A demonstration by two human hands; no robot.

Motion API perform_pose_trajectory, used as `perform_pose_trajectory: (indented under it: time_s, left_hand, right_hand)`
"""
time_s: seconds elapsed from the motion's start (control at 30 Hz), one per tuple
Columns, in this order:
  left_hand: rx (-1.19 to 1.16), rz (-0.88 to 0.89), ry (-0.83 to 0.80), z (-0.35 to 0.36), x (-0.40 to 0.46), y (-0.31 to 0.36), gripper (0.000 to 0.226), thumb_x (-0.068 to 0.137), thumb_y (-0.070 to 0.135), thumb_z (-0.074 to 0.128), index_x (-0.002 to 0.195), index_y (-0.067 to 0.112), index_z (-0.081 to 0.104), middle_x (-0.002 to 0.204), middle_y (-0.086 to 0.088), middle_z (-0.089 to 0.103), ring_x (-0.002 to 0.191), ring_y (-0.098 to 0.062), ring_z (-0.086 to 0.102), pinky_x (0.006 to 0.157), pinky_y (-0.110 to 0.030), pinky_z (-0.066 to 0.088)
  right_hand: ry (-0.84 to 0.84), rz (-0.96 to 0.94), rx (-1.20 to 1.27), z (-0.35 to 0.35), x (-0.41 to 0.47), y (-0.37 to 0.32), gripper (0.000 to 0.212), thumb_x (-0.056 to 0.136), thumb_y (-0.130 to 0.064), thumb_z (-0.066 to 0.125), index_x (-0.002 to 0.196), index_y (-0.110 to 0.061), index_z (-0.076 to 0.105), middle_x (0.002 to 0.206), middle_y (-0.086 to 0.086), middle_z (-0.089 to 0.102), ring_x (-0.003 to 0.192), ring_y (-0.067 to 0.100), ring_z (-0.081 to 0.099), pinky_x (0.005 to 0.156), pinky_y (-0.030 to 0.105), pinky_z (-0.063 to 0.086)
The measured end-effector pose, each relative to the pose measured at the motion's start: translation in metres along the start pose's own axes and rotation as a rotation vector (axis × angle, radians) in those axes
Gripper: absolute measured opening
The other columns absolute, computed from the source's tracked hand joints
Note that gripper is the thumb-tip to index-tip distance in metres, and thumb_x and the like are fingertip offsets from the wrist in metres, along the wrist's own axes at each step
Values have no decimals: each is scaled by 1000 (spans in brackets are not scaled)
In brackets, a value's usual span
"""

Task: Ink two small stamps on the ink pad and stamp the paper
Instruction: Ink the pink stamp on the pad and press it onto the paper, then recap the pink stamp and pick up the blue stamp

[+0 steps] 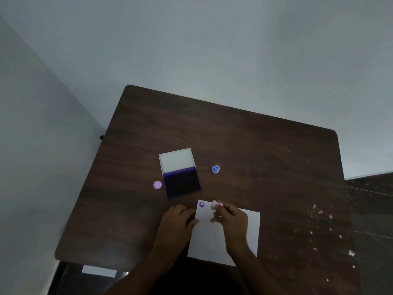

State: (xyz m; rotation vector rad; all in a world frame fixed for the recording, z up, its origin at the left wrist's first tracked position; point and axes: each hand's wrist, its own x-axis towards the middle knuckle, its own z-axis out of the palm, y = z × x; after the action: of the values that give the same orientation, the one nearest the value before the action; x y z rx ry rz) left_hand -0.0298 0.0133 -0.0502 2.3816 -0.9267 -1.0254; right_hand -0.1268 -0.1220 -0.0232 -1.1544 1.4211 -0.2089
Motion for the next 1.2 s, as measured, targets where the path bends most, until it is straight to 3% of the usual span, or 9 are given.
perform_pose_trajectory:
  time_s: [0.2,0.37,0.5,0.67,0.87,1.0,1.2]
  left_hand:
    - [-204,-165,364,-33,1,-33,31,91,29,58,119,17,62,124,-3,62,116,-18,54,106,-34,37]
    - [-195,-214,520,-60,17,-54,37,87,25,64,123,19,59,123,-3,59,113,-16,52,99,-34,43]
    - [-140,-231,486,-64,31,-60,52,86,25,65,134,19,49,134,-4,51,122,-19,46,102,-36,41]
    - [-62,-183,493,-62,38,-63,44,86,27,66,128,18,56,125,-6,56,114,-19,49,94,-30,40]
    - [-322,-212,527,-73,35,-54,29,88,42,59,106,20,67,105,2,65,96,-7,53,86,-27,44]
    - [-541,-205,503,-84,18,-31,30,85,37,65,109,19,66,95,7,68,89,-5,62,82,-23,49]
    - [-553,-78,377,-85,0,-7,27,81,27,72,107,27,64,100,15,63,94,3,59,80,-12,45]
  right_hand:
    - [-163,107,290,7,-6,-18,19,81,-9,70,100,-5,70,87,17,75,77,31,70,71,42,60]
    - [-297,201,405,21,-11,-29,20,87,-9,63,103,1,70,94,22,70,79,28,66,71,36,58]
    - [-365,301,505,28,-17,-40,20,91,-10,56,104,0,68,89,18,69,81,27,63,77,39,53]
    - [-389,412,604,33,-18,-48,25,92,-11,55,112,1,63,90,18,68,79,26,64,74,37,54]
    - [-403,486,662,34,-20,-52,32,90,-10,56,119,3,60,94,20,65,77,25,63,69,35,55]
    - [-398,489,674,36,-20,-51,29,90,-10,57,116,3,61,92,19,67,77,25,64,70,35,55]
    - [-448,411,600,44,-21,-55,23,86,-12,62,106,-2,68,93,18,70,80,25,66,74,35,54]
